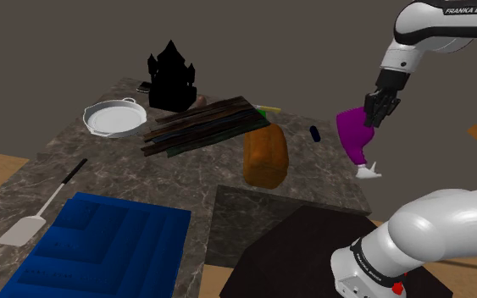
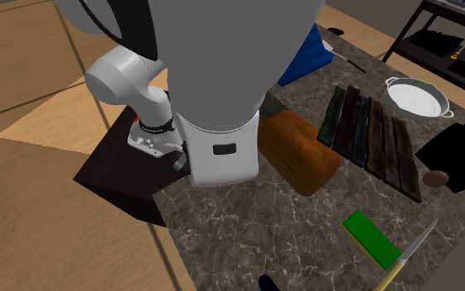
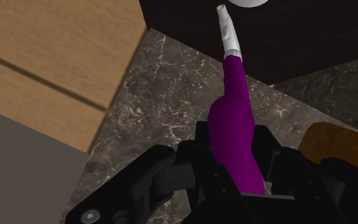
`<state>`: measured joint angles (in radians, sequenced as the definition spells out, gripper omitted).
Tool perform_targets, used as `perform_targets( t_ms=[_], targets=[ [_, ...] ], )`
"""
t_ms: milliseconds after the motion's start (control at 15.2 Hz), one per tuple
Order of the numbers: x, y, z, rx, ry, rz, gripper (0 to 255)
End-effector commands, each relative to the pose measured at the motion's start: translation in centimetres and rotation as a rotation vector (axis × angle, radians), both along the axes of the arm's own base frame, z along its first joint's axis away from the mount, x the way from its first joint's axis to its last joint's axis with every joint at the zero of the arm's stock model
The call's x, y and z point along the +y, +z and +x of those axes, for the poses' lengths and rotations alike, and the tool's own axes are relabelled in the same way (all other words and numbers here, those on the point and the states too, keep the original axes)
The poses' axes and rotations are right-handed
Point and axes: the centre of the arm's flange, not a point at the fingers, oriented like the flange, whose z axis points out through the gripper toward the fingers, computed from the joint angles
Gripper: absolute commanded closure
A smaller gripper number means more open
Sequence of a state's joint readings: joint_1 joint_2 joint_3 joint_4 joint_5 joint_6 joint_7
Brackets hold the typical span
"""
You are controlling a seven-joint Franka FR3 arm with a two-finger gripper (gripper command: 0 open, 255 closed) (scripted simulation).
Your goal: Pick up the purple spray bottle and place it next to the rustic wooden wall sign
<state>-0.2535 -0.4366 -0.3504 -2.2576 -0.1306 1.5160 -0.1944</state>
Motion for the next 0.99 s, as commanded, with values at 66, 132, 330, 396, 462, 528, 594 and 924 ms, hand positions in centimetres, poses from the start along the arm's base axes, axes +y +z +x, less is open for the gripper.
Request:
perform_targets(
  t_ms=[66, 132, 330, 396, 462, 528, 594, 924],
  targets=[
    [0.0, 1.6, 0.1, 0.0, 0.0, 0.0, 255],
    [0.0, 2.1, 0.1, 0.0, 0.0, 0.0, 255],
    [0.0, 3.7, 0.1, 0.0, 0.0, 0.0, 255],
    [0.0, 4.2, 0.1, 0.0, 0.0, 0.0, 255],
    [0.0, 4.7, 0.1, 0.0, 0.0, 0.0, 255],
    [0.0, 5.3, 0.1, 0.0, 0.0, 0.0, 255],
    [0.0, 5.8, 0.1, 0.0, 0.0, 0.0, 255],
    [0.0, 8.4, 0.1, 0.0, 0.0, 0.0, 255]
  ],
)
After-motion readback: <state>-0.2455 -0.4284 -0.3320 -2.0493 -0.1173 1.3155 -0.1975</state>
